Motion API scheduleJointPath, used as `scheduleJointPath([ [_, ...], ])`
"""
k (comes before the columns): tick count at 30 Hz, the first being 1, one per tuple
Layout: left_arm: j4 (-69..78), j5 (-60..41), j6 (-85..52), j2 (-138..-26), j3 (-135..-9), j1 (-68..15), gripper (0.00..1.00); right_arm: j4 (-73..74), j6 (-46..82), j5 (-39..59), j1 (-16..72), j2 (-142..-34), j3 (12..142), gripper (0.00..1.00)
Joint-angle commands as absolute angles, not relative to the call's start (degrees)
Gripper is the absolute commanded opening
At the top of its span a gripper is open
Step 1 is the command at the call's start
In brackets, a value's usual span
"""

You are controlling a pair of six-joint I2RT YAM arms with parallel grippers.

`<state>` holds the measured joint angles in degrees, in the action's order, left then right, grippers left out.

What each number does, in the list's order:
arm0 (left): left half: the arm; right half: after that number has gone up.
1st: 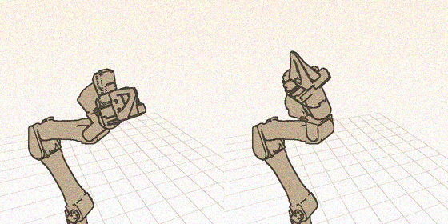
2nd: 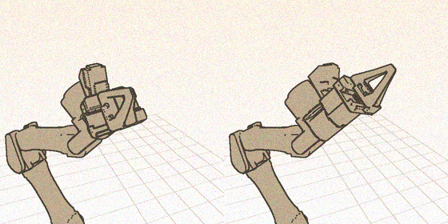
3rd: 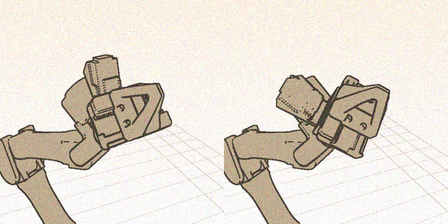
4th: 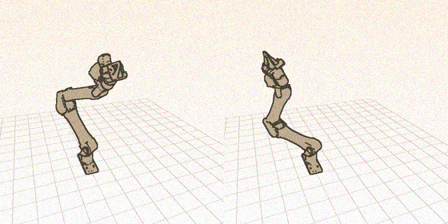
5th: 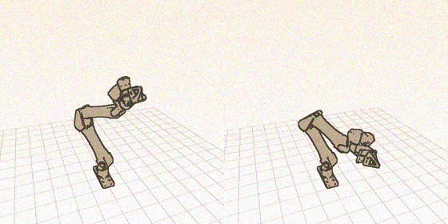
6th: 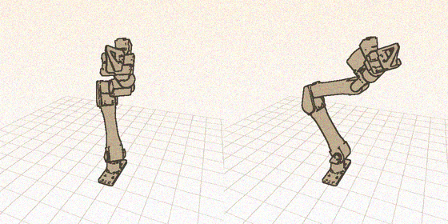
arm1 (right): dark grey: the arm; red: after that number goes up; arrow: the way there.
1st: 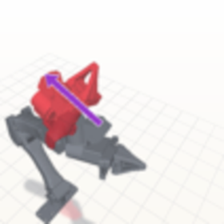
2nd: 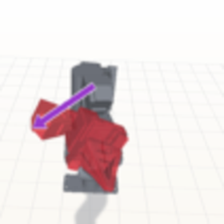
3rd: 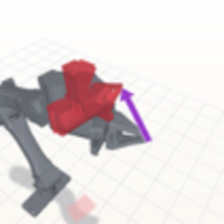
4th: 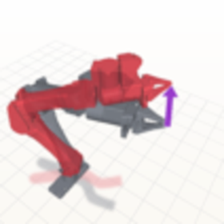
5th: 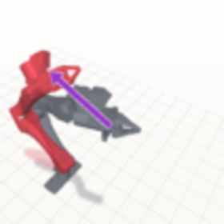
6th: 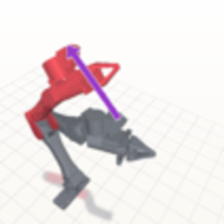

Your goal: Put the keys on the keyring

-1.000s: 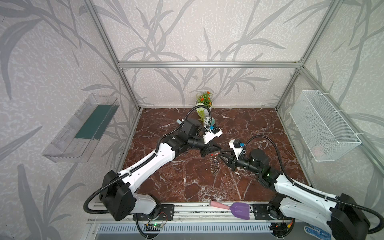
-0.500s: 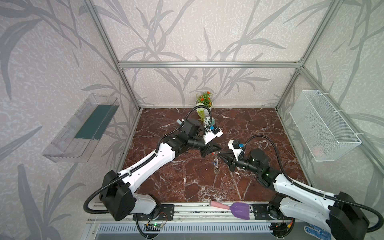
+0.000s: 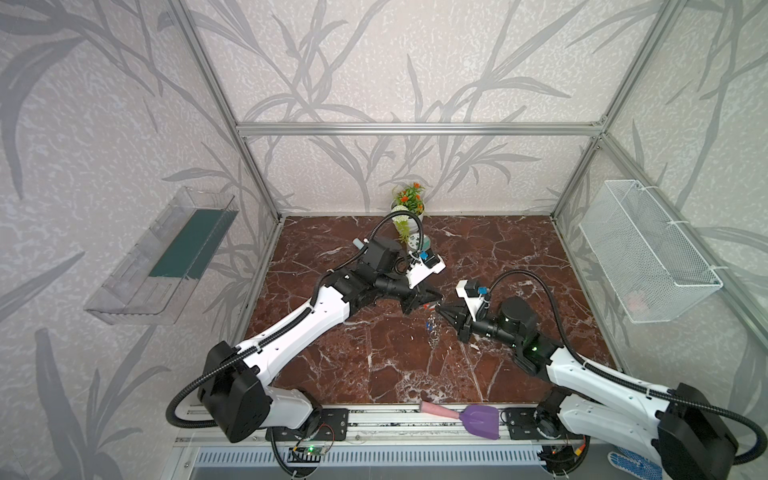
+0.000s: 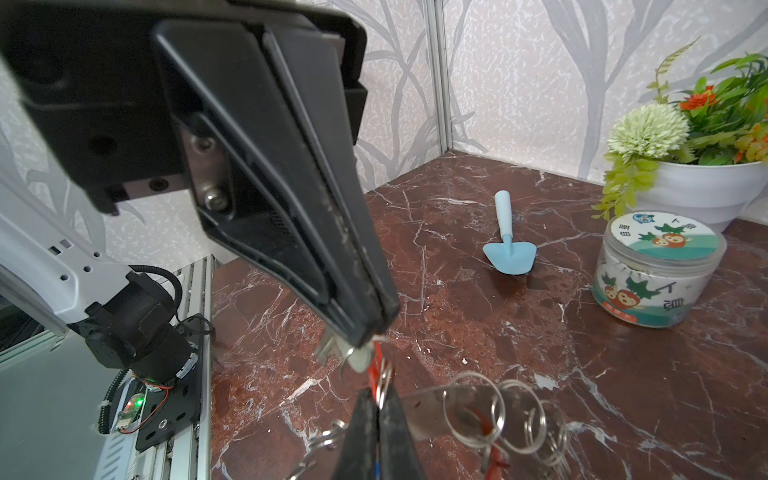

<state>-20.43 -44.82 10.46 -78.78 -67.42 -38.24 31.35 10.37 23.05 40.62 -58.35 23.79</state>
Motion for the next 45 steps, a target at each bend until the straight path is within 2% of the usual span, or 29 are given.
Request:
scheduleJointPath([
  [1,-20.32,-44.37,10.90,-76.58,-67.16,-37.69,0.00,31.11,9.51,24.02,40.87,-57.49,24.86,0.00],
  [12,-21.22,-43.19,10.72,-73.66,-64.55,-34.73,0.00,27.98,9.69,25.69,40.83,-55.15,25.23,0.00],
  [24,-24.20,-33.82,13.32,-72.78,-63.37,-34.33,0.00,28.02,11.28,27.62,40.79,-56.77,26.84,0.00],
  [37,-22.72,-17.87,16.41,-71.88,-60.93,-34.41,0.00,27.16,11.82,28.98,40.61,-57.22,27.94,0.00],
  [45,-24.07,-16.61,17.73,-73.09,-60.41,-34.63,0.00,27.96,13.16,29.77,39.48,-56.70,28.21,0.00],
])
